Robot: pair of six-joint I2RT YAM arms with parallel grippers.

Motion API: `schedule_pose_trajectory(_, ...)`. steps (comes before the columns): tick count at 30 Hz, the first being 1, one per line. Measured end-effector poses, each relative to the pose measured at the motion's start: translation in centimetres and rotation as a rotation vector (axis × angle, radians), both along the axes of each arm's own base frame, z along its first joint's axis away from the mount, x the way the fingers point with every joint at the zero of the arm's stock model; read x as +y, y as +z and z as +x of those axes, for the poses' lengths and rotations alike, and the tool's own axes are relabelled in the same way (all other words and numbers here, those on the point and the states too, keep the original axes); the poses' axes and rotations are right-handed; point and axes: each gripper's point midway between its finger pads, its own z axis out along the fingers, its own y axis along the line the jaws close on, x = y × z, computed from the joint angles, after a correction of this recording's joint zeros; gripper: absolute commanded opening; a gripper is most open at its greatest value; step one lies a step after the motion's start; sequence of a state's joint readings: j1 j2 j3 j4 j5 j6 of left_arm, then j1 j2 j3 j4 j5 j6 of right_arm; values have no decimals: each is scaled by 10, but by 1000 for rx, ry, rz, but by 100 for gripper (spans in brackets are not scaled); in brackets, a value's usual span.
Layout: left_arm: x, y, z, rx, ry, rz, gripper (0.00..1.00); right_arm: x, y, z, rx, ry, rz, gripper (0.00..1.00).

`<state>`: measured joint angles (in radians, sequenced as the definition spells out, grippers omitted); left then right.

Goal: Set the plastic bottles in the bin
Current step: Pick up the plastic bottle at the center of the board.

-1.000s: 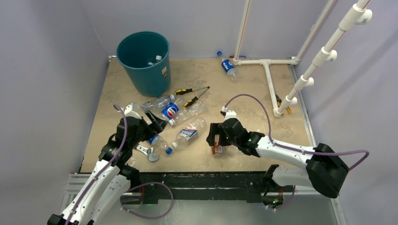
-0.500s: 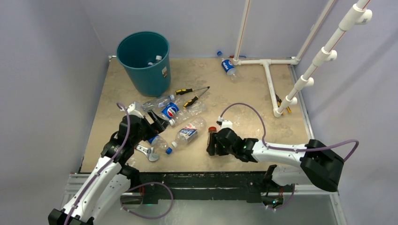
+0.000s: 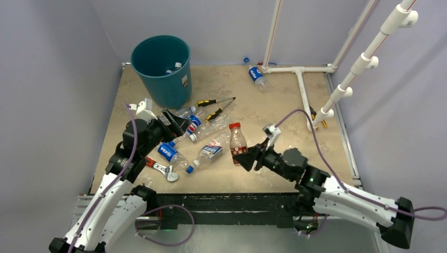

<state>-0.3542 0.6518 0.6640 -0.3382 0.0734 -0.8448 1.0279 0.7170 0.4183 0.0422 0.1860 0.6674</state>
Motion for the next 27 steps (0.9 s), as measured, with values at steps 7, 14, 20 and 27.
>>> schedule_pose_trajectory(7,-33,88,-8,-272,-198,-134,95,-5,104,-44,-340,228,332,47)
schedule_pose_trajectory(14,-72,158,-38,-515,-530,-212,95,15,104,-51,-396,329,321,45)
schedule_pose_trajectory(20,-112,150,-59,-515,-744,-232,95,31,99,-45,-418,354,306,43)
schedule_pose_trajectory(27,-140,128,-78,-469,-857,-200,94,38,107,-39,-457,346,334,41)
